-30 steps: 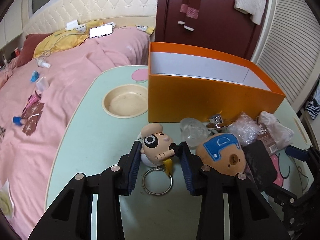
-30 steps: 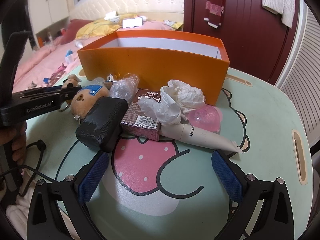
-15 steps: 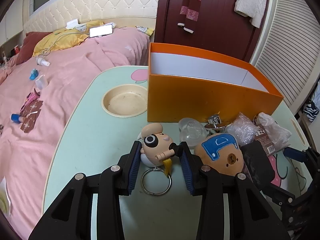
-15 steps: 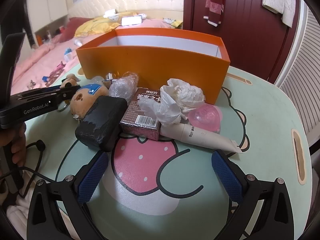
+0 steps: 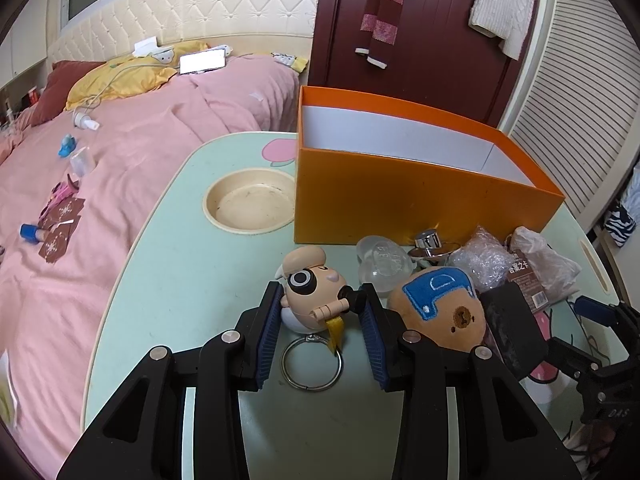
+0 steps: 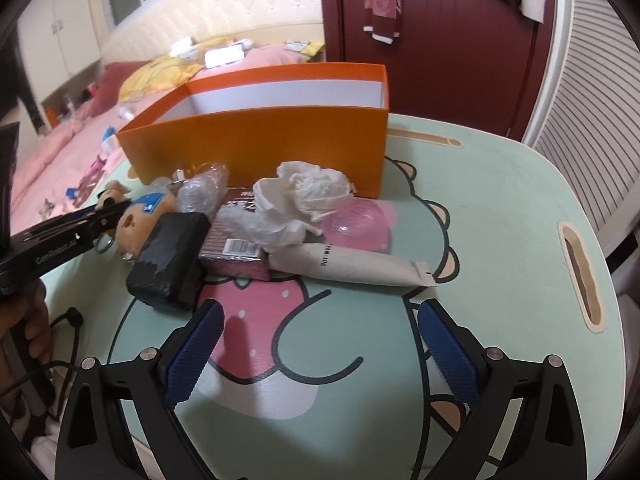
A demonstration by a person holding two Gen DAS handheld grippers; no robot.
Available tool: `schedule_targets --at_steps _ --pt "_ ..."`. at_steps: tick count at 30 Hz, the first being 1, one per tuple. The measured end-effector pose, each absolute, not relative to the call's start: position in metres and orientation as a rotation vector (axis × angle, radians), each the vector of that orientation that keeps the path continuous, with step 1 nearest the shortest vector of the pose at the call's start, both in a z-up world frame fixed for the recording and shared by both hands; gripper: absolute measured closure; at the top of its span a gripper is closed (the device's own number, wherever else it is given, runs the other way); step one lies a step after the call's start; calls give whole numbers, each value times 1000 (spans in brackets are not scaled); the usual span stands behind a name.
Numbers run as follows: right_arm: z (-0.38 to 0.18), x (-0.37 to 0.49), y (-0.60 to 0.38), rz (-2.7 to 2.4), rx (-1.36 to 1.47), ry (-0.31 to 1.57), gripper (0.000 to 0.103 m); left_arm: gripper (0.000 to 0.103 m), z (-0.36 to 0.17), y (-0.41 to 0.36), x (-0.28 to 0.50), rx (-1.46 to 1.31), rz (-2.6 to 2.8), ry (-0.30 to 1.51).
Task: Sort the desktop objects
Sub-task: 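Grasp the doll figure with the left gripper, then grasp the white tube with the right gripper while the left gripper holds the doll figure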
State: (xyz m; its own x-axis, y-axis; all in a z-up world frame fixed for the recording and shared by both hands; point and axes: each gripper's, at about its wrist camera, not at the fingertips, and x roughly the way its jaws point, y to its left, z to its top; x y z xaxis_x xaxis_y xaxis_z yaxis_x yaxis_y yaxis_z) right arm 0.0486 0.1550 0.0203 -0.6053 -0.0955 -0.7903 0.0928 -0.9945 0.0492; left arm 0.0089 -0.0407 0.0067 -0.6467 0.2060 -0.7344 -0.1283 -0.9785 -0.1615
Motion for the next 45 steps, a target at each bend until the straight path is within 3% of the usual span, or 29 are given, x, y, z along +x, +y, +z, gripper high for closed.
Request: schedule_targets --at_steps 17,30,32,34,36,39,41,42,45 --pt "23 42 167 -2753 1357 -61 7 63 5 -43 9 -1214 2689 -155" --pt "24 12 170 -2740 1367 28 10 63 6 -43 10 -1213 2688 -153" --pt "22 6 171 -2705 1390 40 16 63 6 -43 10 -1213 2688 -153" --pt "24 9 168 -2692 1369 82 38 63 6 -43 10 -1214 2687 -153" --pt "26 15 164 -2657 1352 113 51 63 6 -43 10 -1214 2687 -152" --pt "28 21 165 -2655 1325 94 56 63 6 -43 10 -1215 2688 -152" --pt "28 25 165 -2653 1307 81 68 63 6 -42 10 -1215 2688 -151" --pt "29 27 165 -2653 1298 75 82 63 7 -42 10 -1215 2688 -151" --pt "30 33 165 -2650 1271 56 84 63 7 -43 10 -1212 2688 -156"
